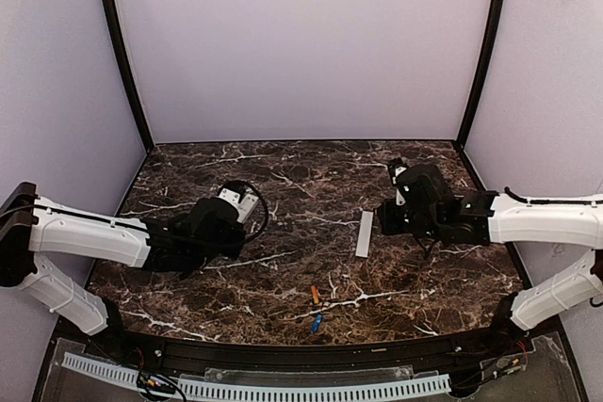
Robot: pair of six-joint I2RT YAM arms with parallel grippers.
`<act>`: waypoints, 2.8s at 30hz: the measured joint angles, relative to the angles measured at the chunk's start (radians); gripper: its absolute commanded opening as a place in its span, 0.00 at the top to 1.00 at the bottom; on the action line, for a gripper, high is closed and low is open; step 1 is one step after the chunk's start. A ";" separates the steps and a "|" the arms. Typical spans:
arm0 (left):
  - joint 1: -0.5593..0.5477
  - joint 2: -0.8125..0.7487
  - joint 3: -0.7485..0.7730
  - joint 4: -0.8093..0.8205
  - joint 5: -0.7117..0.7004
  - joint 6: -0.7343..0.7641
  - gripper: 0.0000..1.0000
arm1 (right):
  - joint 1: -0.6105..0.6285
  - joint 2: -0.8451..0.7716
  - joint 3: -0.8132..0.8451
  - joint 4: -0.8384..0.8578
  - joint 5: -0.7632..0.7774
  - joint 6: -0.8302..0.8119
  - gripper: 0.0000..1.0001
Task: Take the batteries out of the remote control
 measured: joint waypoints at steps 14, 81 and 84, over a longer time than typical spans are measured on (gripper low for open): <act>-0.019 0.121 0.002 -0.064 -0.138 -0.409 1.00 | 0.002 0.135 -0.057 0.083 0.304 0.127 1.00; -0.019 0.112 -0.036 -0.029 -0.054 -0.404 0.21 | -0.268 0.254 -0.253 0.322 -0.047 0.137 0.78; -0.019 0.100 -0.038 -0.031 -0.055 -0.392 0.21 | -0.268 0.251 -0.235 0.300 -0.047 0.123 0.77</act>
